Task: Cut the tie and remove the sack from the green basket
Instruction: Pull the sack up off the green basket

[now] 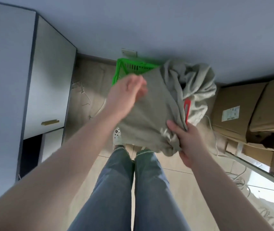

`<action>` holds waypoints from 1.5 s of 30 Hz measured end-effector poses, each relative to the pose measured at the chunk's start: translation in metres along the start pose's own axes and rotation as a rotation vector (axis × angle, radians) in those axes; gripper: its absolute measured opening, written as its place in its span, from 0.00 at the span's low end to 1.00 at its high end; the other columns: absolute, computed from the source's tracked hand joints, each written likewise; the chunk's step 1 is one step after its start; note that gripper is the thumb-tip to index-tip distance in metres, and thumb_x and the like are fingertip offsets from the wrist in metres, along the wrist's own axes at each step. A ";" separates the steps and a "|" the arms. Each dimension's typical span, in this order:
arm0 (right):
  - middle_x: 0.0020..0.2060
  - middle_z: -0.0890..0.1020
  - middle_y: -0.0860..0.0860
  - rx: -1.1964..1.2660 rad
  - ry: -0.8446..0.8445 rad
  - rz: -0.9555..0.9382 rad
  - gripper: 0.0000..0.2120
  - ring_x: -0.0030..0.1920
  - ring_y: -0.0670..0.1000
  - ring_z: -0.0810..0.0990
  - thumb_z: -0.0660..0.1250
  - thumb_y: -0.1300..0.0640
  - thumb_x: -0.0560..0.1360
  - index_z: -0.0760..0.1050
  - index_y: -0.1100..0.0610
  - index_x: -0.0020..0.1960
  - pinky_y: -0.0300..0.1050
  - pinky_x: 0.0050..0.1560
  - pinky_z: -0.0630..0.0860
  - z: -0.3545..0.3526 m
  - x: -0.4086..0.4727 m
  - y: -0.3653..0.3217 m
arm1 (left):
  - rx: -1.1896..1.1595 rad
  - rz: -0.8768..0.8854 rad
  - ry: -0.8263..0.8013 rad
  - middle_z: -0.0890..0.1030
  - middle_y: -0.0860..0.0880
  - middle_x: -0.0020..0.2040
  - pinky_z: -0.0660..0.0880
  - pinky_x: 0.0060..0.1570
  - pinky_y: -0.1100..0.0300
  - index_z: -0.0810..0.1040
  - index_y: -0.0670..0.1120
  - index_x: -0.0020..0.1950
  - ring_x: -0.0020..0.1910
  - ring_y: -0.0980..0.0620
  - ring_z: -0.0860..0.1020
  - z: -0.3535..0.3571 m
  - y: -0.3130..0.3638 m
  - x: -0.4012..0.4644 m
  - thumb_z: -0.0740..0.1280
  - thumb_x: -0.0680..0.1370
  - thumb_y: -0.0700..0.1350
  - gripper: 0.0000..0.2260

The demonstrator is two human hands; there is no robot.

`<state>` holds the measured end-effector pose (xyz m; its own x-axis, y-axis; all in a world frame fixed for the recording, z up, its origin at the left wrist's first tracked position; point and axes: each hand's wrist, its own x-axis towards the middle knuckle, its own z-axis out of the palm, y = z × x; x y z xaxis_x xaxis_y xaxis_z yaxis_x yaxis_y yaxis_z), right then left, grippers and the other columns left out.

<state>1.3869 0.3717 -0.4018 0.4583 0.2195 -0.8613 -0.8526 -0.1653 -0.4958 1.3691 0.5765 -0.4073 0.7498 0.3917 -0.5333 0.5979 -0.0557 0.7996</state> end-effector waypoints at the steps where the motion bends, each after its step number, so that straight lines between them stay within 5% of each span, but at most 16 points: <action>1: 0.51 0.84 0.63 0.008 0.003 0.029 0.12 0.51 0.58 0.83 0.69 0.61 0.74 0.78 0.63 0.57 0.58 0.58 0.78 -0.004 -0.006 0.009 | 0.033 0.027 0.111 0.81 0.48 0.61 0.69 0.67 0.50 0.77 0.56 0.60 0.62 0.48 0.77 -0.003 0.001 0.020 0.57 0.79 0.61 0.17; 3: 0.53 0.82 0.65 0.052 -0.011 0.086 0.15 0.53 0.62 0.80 0.71 0.59 0.71 0.78 0.63 0.55 0.64 0.60 0.75 -0.010 -0.014 0.021 | 0.102 0.114 0.305 0.63 0.44 0.77 0.54 0.74 0.53 0.65 0.50 0.75 0.77 0.48 0.59 -0.002 0.005 0.055 0.54 0.82 0.57 0.23; 5: 0.53 0.83 0.62 0.093 -0.023 0.090 0.17 0.54 0.62 0.81 0.70 0.58 0.69 0.78 0.62 0.56 0.64 0.59 0.76 -0.010 -0.017 0.024 | 0.211 0.107 0.379 0.50 0.42 0.80 0.49 0.74 0.46 0.56 0.48 0.79 0.79 0.45 0.49 0.011 -0.003 0.074 0.53 0.82 0.58 0.27; 9: 0.51 0.85 0.59 0.191 -0.112 -0.057 0.16 0.54 0.58 0.84 0.67 0.60 0.71 0.78 0.62 0.57 0.52 0.52 0.81 -0.002 -0.016 0.005 | 0.607 -0.070 -0.513 0.50 0.48 0.80 0.43 0.75 0.45 0.54 0.53 0.79 0.79 0.47 0.48 0.069 -0.049 0.053 0.46 0.79 0.64 0.30; 12: 0.44 0.87 0.54 0.290 -0.198 -0.168 0.11 0.46 0.52 0.86 0.63 0.63 0.72 0.81 0.59 0.50 0.44 0.44 0.82 0.000 -0.012 -0.015 | 0.402 -0.041 -0.272 0.49 0.48 0.80 0.45 0.74 0.42 0.55 0.55 0.79 0.79 0.48 0.48 0.076 -0.065 0.045 0.50 0.81 0.60 0.26; 15: 0.41 0.87 0.54 0.084 -0.208 -0.078 0.08 0.44 0.53 0.86 0.66 0.63 0.73 0.84 0.59 0.46 0.43 0.42 0.82 0.000 0.002 -0.007 | 0.666 -0.239 -0.569 0.63 0.43 0.76 0.53 0.73 0.47 0.62 0.48 0.77 0.76 0.42 0.61 0.055 -0.075 0.054 0.50 0.83 0.59 0.26; 18: 0.45 0.86 0.54 -0.218 -0.291 0.003 0.08 0.49 0.54 0.85 0.68 0.63 0.74 0.80 0.61 0.53 0.44 0.49 0.81 0.005 0.009 0.000 | 0.288 -0.152 -0.261 0.60 0.44 0.78 0.53 0.76 0.52 0.57 0.44 0.78 0.77 0.47 0.58 0.041 -0.057 0.064 0.54 0.82 0.58 0.29; 21: 0.40 0.85 0.49 -0.249 -0.411 -0.032 0.04 0.45 0.48 0.84 0.68 0.64 0.74 0.80 0.58 0.48 0.42 0.48 0.80 0.014 0.004 -0.002 | -0.001 -0.103 -0.310 0.53 0.47 0.80 0.50 0.76 0.54 0.48 0.47 0.80 0.78 0.51 0.53 0.053 -0.025 0.077 0.62 0.79 0.60 0.37; 23: 0.37 0.84 0.47 -0.286 -0.453 -0.043 0.04 0.43 0.47 0.83 0.68 0.65 0.74 0.80 0.57 0.45 0.41 0.47 0.80 0.021 0.001 -0.007 | 0.204 -0.010 -0.411 0.52 0.43 0.80 0.52 0.75 0.55 0.44 0.47 0.80 0.78 0.48 0.53 0.068 -0.011 0.080 0.70 0.76 0.54 0.44; 26: 0.38 0.85 0.49 -0.263 -0.438 -0.002 0.04 0.42 0.48 0.84 0.67 0.66 0.75 0.79 0.59 0.47 0.41 0.45 0.81 0.020 -0.003 -0.012 | 0.553 0.150 -0.548 0.71 0.39 0.70 0.67 0.63 0.61 0.50 0.48 0.80 0.68 0.44 0.71 0.074 -0.014 0.086 0.69 0.74 0.36 0.40; 30: 0.47 0.84 0.57 0.059 -0.016 0.002 0.12 0.45 0.55 0.84 0.70 0.64 0.74 0.75 0.58 0.57 0.45 0.41 0.82 -0.004 0.007 -0.009 | 0.497 0.114 -0.112 0.72 0.47 0.72 0.62 0.66 0.67 0.71 0.49 0.72 0.71 0.50 0.70 0.032 -0.026 0.094 0.59 0.74 0.29 0.29; 33: 0.59 0.80 0.55 0.174 0.235 -0.067 0.23 0.56 0.56 0.81 0.73 0.61 0.72 0.69 0.52 0.64 0.56 0.58 0.79 -0.009 0.028 -0.001 | 0.473 0.028 -0.024 0.79 0.45 0.64 0.67 0.60 0.65 0.81 0.48 0.62 0.65 0.47 0.75 0.019 -0.040 0.073 0.56 0.72 0.27 0.27; 37: 0.53 0.84 0.56 0.081 0.020 -0.026 0.22 0.51 0.55 0.84 0.72 0.58 0.74 0.71 0.49 0.66 0.52 0.52 0.81 0.001 0.059 -0.010 | 0.191 -0.036 -0.515 0.80 0.47 0.44 0.72 0.48 0.58 0.80 0.43 0.49 0.43 0.52 0.77 0.037 -0.028 0.007 0.63 0.74 0.33 0.09; 41: 0.39 0.85 0.57 -0.205 -0.053 0.111 0.05 0.40 0.55 0.84 0.73 0.59 0.73 0.81 0.61 0.47 0.47 0.43 0.82 -0.011 0.064 -0.026 | 0.043 -0.198 -0.798 0.82 0.43 0.56 0.76 0.59 0.53 0.78 0.48 0.64 0.55 0.47 0.80 0.002 -0.021 0.006 0.58 0.82 0.51 0.15; 43: 0.41 0.84 0.59 -0.183 -0.062 0.114 0.10 0.39 0.55 0.84 0.73 0.61 0.71 0.80 0.65 0.50 0.49 0.45 0.83 -0.011 0.059 -0.030 | 0.125 -0.102 -0.518 0.81 0.42 0.56 0.73 0.63 0.49 0.77 0.47 0.65 0.55 0.47 0.79 -0.009 -0.007 0.033 0.54 0.84 0.53 0.19; 45: 0.43 0.83 0.60 -0.092 -0.116 0.091 0.20 0.40 0.55 0.84 0.74 0.60 0.69 0.77 0.68 0.57 0.50 0.47 0.82 -0.004 0.051 -0.033 | 0.183 -0.026 0.035 0.78 0.45 0.60 0.67 0.68 0.50 0.75 0.41 0.67 0.60 0.48 0.75 -0.013 -0.004 0.071 0.57 0.82 0.51 0.19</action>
<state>1.4394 0.3842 -0.4305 0.3436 0.3081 -0.8871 -0.8601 -0.2759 -0.4290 1.4165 0.6165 -0.4445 0.7248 0.4270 -0.5406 0.6610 -0.2098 0.7205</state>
